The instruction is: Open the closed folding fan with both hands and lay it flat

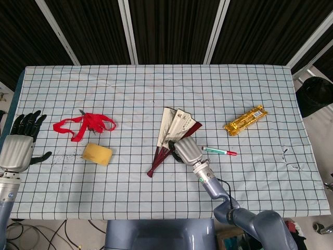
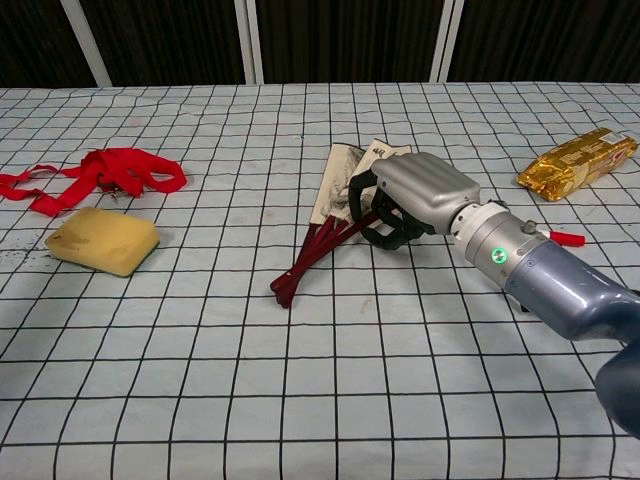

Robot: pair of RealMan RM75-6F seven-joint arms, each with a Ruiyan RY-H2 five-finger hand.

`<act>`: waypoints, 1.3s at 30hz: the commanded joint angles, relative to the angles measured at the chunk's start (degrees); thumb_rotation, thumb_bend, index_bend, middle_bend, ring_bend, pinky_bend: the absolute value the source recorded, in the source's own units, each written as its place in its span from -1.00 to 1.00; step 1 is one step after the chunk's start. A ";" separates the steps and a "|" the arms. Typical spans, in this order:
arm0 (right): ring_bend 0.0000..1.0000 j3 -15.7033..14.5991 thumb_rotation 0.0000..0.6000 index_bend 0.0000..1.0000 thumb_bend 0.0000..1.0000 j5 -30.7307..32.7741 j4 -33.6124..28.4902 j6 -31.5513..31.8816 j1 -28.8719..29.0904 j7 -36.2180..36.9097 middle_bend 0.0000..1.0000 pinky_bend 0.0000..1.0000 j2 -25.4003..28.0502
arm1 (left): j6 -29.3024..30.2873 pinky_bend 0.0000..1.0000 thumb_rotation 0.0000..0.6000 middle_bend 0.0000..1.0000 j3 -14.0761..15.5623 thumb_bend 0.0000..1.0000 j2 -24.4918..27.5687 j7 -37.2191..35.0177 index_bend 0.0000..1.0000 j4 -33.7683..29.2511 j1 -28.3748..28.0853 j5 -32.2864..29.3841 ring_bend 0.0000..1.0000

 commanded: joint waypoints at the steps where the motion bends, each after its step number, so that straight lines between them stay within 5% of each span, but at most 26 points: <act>1: 0.83 -0.02 1.00 0.66 -0.10 -0.05 0.12 0.02 -0.02 0.05 0.69 0.43 -0.06 | 0.16 -1.00 1.00 -1.00 0.06 -1.00 0.05 -0.31 -1.00 0.04 0.12 0.15 -1.00; 30: 0.82 0.85 1.00 0.67 -0.10 0.02 -2.62 0.67 -0.35 -0.74 0.69 0.43 1.13 | -1.95 -1.00 1.00 -1.00 -0.62 -1.00 0.49 0.49 -0.99 -1.11 -1.40 -0.50 -1.00; 39: 0.83 8.23 1.00 0.68 -0.10 6.53 -9.20 -0.65 0.46 -0.79 0.69 0.43 2.15 | -3.94 -1.00 1.00 -1.00 -1.28 -1.00 0.05 2.25 -0.99 -2.13 -3.38 -0.79 -1.00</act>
